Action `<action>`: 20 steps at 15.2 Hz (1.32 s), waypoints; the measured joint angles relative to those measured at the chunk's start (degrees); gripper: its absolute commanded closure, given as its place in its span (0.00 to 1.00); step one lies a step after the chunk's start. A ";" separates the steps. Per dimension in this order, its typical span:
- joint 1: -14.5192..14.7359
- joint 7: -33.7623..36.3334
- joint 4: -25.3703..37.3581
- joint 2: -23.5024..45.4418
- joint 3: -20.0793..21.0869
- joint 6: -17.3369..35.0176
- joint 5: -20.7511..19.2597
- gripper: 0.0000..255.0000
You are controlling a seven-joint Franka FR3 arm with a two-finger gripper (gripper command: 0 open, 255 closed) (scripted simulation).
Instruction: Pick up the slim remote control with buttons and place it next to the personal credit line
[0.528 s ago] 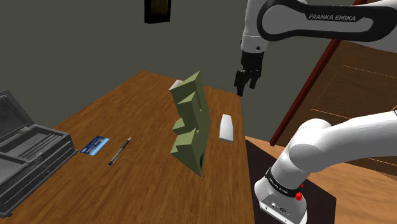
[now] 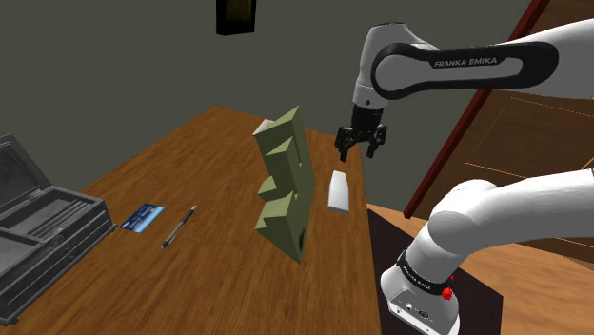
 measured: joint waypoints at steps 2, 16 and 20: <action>-1.95 6.17 -3.42 1.00 0.91 5.53 1.74 0.00; -7.06 23.14 -14.93 10.62 4.53 30.69 7.19 0.00; -7.03 23.15 -15.11 10.69 4.56 30.97 7.22 0.00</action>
